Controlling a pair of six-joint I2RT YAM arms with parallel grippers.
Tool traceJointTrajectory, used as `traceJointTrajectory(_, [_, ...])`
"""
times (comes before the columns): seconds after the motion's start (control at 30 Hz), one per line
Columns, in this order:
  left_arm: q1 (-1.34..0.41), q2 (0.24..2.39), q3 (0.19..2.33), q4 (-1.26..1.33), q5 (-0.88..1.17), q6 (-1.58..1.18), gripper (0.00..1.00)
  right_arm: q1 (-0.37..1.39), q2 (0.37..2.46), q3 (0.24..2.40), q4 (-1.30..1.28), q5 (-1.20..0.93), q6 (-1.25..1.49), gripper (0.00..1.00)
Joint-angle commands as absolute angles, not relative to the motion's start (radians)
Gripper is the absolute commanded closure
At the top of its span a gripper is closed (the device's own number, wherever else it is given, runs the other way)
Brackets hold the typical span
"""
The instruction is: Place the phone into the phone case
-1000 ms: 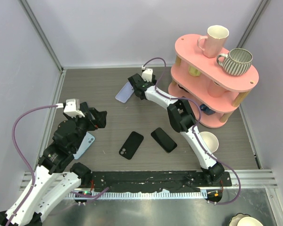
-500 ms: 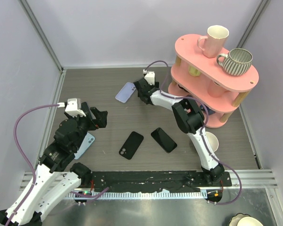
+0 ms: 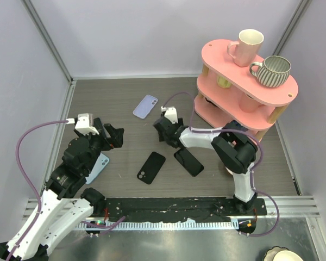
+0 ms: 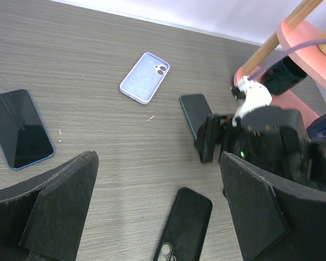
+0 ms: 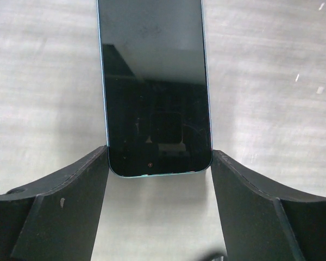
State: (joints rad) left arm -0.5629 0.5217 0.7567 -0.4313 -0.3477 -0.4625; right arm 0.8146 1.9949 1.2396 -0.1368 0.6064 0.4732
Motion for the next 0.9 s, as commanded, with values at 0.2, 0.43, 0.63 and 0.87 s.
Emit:
traceJointTrajectory(0.2, [-0.566,0.583,0.784,-0.431,-0.339,-0.521,0.01,0.867,1.671,0.904,0.121,0.552,0.396,0.40])
traceJointTrajectory(0.43, [-0.563,0.741,0.775,-0.483,-0.172,-0.817,0.05,0.867,1.629,0.904,0.129,0.431,0.351,0.42])
traceJointTrajectory(0.63, [-0.545,0.868,0.766,-0.393,-0.037,-0.929,0.07,0.867,1.611,0.885,0.124,0.355,0.359,0.43])
traceJointTrajectory(0.87, [-0.430,1.004,0.635,-0.165,0.146,-1.109,0.12,0.864,1.562,0.848,0.144,0.316,0.388,0.45])
